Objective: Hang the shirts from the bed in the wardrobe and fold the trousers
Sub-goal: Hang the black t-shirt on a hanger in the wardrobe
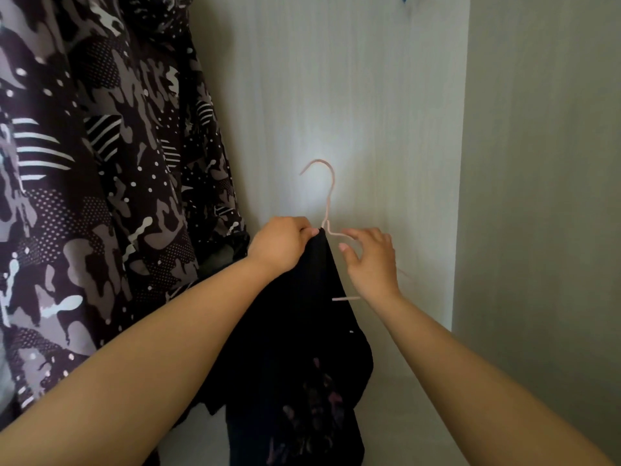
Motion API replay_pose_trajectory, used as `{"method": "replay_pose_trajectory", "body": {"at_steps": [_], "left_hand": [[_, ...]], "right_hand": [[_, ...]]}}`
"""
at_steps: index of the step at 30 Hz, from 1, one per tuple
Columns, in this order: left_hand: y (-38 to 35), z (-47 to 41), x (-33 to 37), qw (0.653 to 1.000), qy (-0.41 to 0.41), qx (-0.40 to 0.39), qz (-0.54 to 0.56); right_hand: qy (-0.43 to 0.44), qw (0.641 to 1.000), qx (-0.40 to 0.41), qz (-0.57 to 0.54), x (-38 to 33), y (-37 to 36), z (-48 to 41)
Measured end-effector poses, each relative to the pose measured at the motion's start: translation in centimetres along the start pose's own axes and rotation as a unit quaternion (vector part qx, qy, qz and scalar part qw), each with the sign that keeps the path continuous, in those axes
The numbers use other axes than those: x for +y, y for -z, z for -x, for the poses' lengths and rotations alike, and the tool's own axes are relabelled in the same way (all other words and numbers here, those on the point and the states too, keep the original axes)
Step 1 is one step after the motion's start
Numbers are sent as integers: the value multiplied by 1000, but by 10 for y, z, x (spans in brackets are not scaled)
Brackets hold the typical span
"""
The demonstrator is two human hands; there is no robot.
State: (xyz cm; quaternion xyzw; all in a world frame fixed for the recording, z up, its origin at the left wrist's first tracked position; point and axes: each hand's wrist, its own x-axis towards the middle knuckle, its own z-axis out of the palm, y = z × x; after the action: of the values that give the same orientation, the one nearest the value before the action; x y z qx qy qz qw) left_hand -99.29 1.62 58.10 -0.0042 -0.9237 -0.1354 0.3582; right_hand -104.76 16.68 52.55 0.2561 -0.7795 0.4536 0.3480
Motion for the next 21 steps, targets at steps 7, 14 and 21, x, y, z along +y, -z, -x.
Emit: {"method": "replay_pose_trajectory", "body": {"at_steps": [7,14,21], "left_hand": [[3,-1,-1,985,90,79,128],[15,-1,-16,949,133,116,262],[35,3,-38,941,126,132,284]], "right_hand": [[-41,986,-86,-134,-17,-21,27],[-70,930,-230,-279,-8,-31,42],[57,890,-393,222,62,-4,46]]}}
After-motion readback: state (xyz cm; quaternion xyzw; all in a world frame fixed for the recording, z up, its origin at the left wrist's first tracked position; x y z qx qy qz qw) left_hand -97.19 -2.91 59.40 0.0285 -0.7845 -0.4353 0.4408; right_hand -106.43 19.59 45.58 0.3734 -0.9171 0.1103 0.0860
